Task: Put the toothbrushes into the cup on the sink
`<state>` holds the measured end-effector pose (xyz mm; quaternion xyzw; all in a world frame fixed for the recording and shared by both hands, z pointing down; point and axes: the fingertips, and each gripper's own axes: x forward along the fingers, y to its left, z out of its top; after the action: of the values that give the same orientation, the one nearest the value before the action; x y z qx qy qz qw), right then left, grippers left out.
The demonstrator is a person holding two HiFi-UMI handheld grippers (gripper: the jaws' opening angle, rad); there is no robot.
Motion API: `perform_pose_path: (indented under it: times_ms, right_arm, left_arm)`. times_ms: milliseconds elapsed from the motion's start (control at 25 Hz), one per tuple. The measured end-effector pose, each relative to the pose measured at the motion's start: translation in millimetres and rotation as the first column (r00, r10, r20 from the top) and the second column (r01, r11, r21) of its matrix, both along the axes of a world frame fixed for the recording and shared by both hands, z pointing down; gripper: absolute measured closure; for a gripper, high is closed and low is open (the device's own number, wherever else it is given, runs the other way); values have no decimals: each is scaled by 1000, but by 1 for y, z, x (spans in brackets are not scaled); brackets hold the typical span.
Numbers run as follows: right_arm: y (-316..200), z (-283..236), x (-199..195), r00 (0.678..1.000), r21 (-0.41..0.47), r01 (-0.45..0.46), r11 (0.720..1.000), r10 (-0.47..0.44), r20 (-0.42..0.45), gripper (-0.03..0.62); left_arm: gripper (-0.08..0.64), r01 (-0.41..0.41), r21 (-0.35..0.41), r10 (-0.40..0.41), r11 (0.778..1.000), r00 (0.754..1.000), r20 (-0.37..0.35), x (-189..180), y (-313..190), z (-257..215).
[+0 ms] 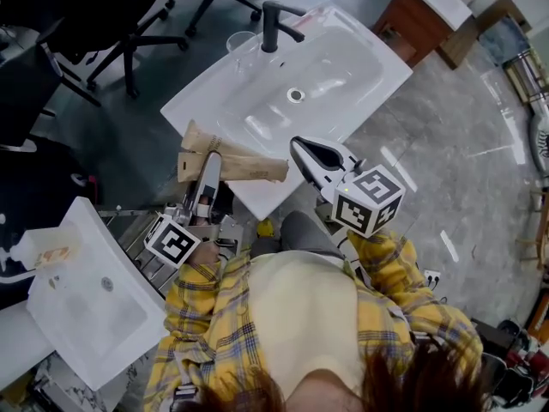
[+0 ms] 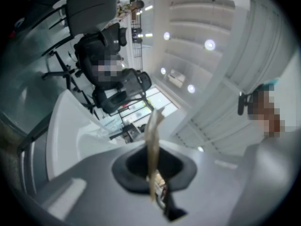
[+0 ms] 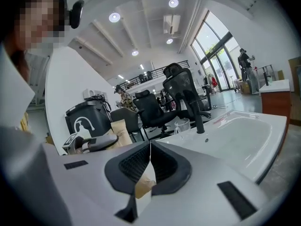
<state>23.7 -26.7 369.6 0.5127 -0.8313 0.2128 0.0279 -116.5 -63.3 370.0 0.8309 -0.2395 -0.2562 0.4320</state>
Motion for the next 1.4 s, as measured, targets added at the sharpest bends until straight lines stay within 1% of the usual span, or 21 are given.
perform_pose_path:
  times_ms: [200,360,480,680,1040,1200,1400]
  right_arm:
    - [-21,-3,7,999,13,41,999,-41,-3,578]
    - [-40,-8,13,995,21,103,994,-102,-19,577]
    - [-52,-12,16,988,28,155,987,-154,-30,577]
    - [-69,-9,18,972,15,232,973,-231,-44,577]
    - [-95,2,14,942,0,331,944,-331,-51,577]
    - [-108,2,10,927,2,373,928,-373,-36,577]
    - [-116,3,3,910,6,414,910,-414,-25,577]
  left_arm:
    - [555,15,1,-15,1000,1000,8,12,-15,-2]
    - [555,44,5,-44,999,999,12,20,-27,-5]
    - [555,60,5,-60,998,998,16,29,-36,-6]
    - [555,81,-2,-81,997,997,21,40,-47,-3]
    - [555,107,-14,-106,994,993,45,48,-63,7]
    - [555,120,-11,-119,993,989,84,53,-74,8]
    - [555,105,5,-105,994,985,138,61,-78,12]
